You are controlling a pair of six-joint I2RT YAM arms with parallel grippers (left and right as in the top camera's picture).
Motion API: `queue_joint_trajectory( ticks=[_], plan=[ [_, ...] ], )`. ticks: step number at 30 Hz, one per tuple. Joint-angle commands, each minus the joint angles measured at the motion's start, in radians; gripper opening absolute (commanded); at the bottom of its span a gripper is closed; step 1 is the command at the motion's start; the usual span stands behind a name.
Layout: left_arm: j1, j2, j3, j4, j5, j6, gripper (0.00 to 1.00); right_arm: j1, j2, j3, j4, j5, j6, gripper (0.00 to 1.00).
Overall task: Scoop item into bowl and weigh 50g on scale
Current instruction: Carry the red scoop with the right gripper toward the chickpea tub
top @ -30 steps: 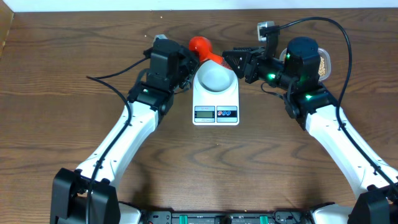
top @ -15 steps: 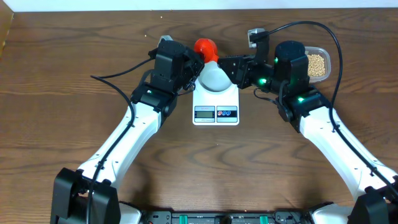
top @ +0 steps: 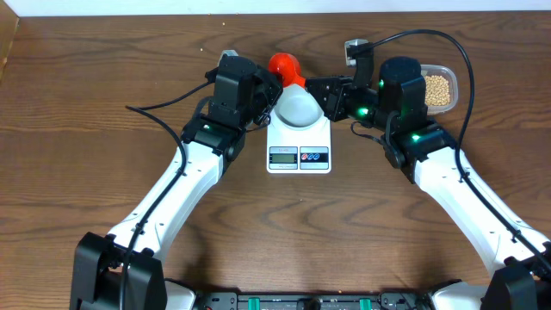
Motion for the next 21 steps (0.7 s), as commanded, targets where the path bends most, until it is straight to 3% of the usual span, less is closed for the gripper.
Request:
queue_joint_trajectory(
  ticks=[1,5,11,21],
  plan=[
    [-0.003,-0.013,0.0,0.0,-0.005,-0.02,0.07,0.01,0.007,0.018,0.001,0.004,0.005,0.09],
    [-0.003,-0.013,0.0,0.0,-0.005,-0.019,0.07,0.008,0.007,0.018,0.013,0.009,0.005,0.01],
    [-0.003,-0.013,0.0,-0.001,-0.006,-0.019,0.09,0.004,0.007,0.018,0.034,0.01,0.003,0.01],
    [-0.003,-0.013,0.0,-0.001,-0.006,-0.019,0.29,-0.03,0.007,0.018,0.021,0.032,0.003,0.01]
  ],
)
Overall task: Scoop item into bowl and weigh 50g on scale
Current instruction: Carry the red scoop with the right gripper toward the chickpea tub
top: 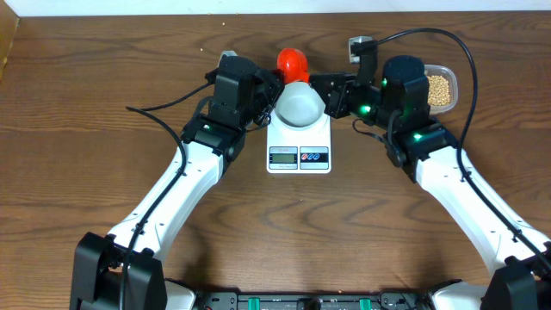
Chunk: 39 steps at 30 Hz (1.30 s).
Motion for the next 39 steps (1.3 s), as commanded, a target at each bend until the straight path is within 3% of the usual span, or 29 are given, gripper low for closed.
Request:
queue_joint_trajectory(
  ticks=[1,4,5,6,8,10,20,26,31,39],
  plan=[
    [-0.002,-0.013,0.0,-0.001,-0.006,0.006,0.31,-0.021,0.007,0.018,-0.01,0.026,-0.002,0.01],
    [-0.002,-0.013,0.0,-0.003,-0.006,0.006,0.4,-0.036,0.007,0.018,-0.035,0.057,-0.002,0.01],
    [-0.002,-0.013,0.0,-0.007,-0.007,0.006,0.5,-0.042,0.007,0.018,-0.042,0.066,-0.003,0.01],
    [-0.002,-0.013,0.0,-0.011,-0.007,0.006,0.7,-0.047,0.007,0.018,-0.045,0.072,-0.006,0.01],
    [-0.001,-0.013,0.0,-0.023,-0.008,0.034,0.93,-0.063,0.007,0.018,-0.045,0.074,-0.013,0.01],
    [-0.001,-0.013,0.0,-0.022,-0.018,0.129,0.99,-0.082,0.007,0.018,-0.041,0.074,-0.013,0.01],
    [-0.001,-0.013,0.0,-0.072,-0.052,0.834,1.0,-0.145,0.006,0.023,-0.09,0.033,-0.083,0.01],
    [-0.001,-0.013,0.0,-0.135,-0.052,1.105,1.0,-0.162,0.006,0.083,-0.217,0.037,-0.152,0.01],
    [0.008,-0.013,0.0,-0.178,-0.095,1.221,1.0,-0.186,0.006,0.196,-0.413,0.088,-0.246,0.01],
    [0.037,-0.013,0.0,-0.271,-0.284,1.227,1.0,-0.254,0.006,0.276,-0.547,0.105,-0.302,0.01]
  ],
)
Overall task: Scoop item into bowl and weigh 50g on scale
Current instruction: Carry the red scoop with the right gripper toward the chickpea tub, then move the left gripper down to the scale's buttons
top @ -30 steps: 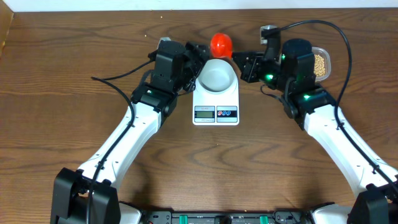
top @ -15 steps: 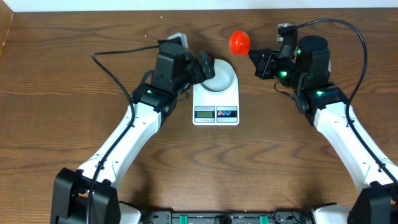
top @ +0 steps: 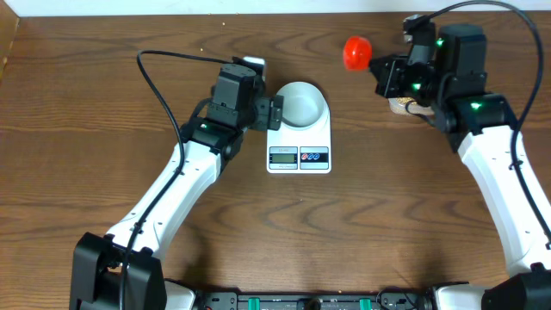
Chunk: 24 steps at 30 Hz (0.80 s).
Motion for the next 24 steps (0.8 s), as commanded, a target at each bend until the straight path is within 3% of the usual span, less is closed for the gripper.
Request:
queue_joint_trajectory(
  ticks=[1,5,11,20,24],
  plan=[
    [0.022,-0.013,0.0,-0.037,-0.106,0.039,1.0,-0.036,0.003,0.02,-0.021,0.015,-0.044,0.01],
    [0.029,-0.013,0.0,-0.061,-0.077,-0.003,1.0,-0.057,0.003,0.02,-0.035,0.014,-0.044,0.01],
    [0.026,-0.013,0.0,-0.095,0.098,-0.018,1.0,-0.06,0.004,0.02,-0.066,0.014,-0.053,0.01],
    [0.026,-0.021,0.0,-0.295,0.151,-0.013,1.0,-0.06,0.004,0.019,-0.091,0.019,-0.079,0.01],
    [0.026,-0.071,0.0,-0.381,0.151,0.048,1.0,-0.06,0.004,0.019,-0.098,0.019,-0.085,0.01]
  ],
)
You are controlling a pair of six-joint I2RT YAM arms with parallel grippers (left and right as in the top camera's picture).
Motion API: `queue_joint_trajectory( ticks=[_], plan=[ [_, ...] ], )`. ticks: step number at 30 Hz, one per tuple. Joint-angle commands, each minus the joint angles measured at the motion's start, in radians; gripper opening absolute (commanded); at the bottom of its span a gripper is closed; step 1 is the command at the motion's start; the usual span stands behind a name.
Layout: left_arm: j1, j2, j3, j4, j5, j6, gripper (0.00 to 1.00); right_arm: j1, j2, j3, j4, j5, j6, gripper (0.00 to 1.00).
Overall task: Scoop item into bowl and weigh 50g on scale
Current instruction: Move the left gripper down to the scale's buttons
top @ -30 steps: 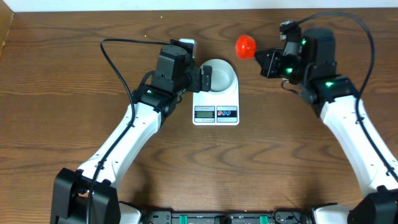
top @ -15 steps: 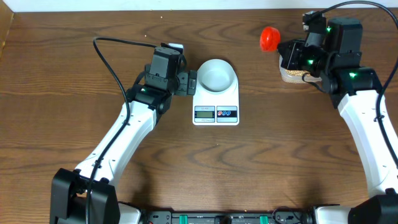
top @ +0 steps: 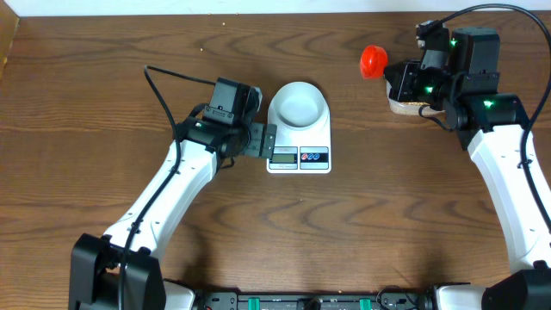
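Observation:
A white bowl [top: 299, 103] stands on the white scale [top: 299, 145], whose display [top: 283, 156] faces the front. I can make out nothing inside the bowl. My left gripper [top: 263, 141] sits at the scale's left edge, open, holding nothing. At the back right my right gripper [top: 398, 76] is shut on a red scoop [top: 373, 60], which is held up in the air, left of the arm. A clear container [top: 398, 106] lies under the right wrist, mostly hidden, its grains not visible.
Brown wooden table [top: 103, 86] all around. A black cable [top: 172, 79] loops behind the left arm. The right arm's cable arcs near the table's back right edge.
My left gripper has moved from beside the bowl toward the front, to the scale's left edge by the display. The right gripper with the red scoop has shifted slightly to the right.
First the right gripper held the red scoop at the bowl's far rim while the left gripper was at the bowl's left side. Later the right arm was at the back right with the scoop, the left gripper off the bowl. Now the left sits lower by the scale.

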Motion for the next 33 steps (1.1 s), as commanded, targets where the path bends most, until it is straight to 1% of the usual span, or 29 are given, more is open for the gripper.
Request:
queue_joint_trajectory(
  ticks=[1,5,10,12,14,21,30,33],
  plan=[
    [-0.001,-0.086,0.0,-0.053,0.018,0.072,1.0,-0.003,0.002,0.018,-0.008,0.005,-0.024,0.01],
    [-0.001,-0.187,0.001,-0.085,0.019,0.146,1.0,-0.003,0.002,0.018,-0.011,0.005,-0.024,0.01],
    [-0.001,-0.319,0.001,-0.1,0.167,0.235,0.98,-0.003,0.002,0.018,-0.011,0.005,-0.023,0.01],
    [0.0,-0.35,0.001,-0.122,0.2,0.252,0.98,-0.003,0.002,0.018,-0.015,0.004,-0.023,0.01],
    [-0.001,-0.368,0.001,-0.152,0.2,0.253,0.98,-0.003,0.002,0.018,-0.018,0.004,-0.023,0.01],
    [-0.001,-0.357,0.001,-0.227,0.2,0.249,0.98,-0.002,0.002,0.018,-0.031,0.004,-0.024,0.01],
    [-0.002,-0.321,0.0,-0.221,0.2,0.249,0.98,-0.002,0.002,0.018,-0.041,0.004,-0.024,0.01],
    [-0.024,-0.28,0.0,-0.209,0.2,0.22,0.98,-0.002,0.002,0.018,-0.041,0.004,-0.024,0.01]
  ],
)
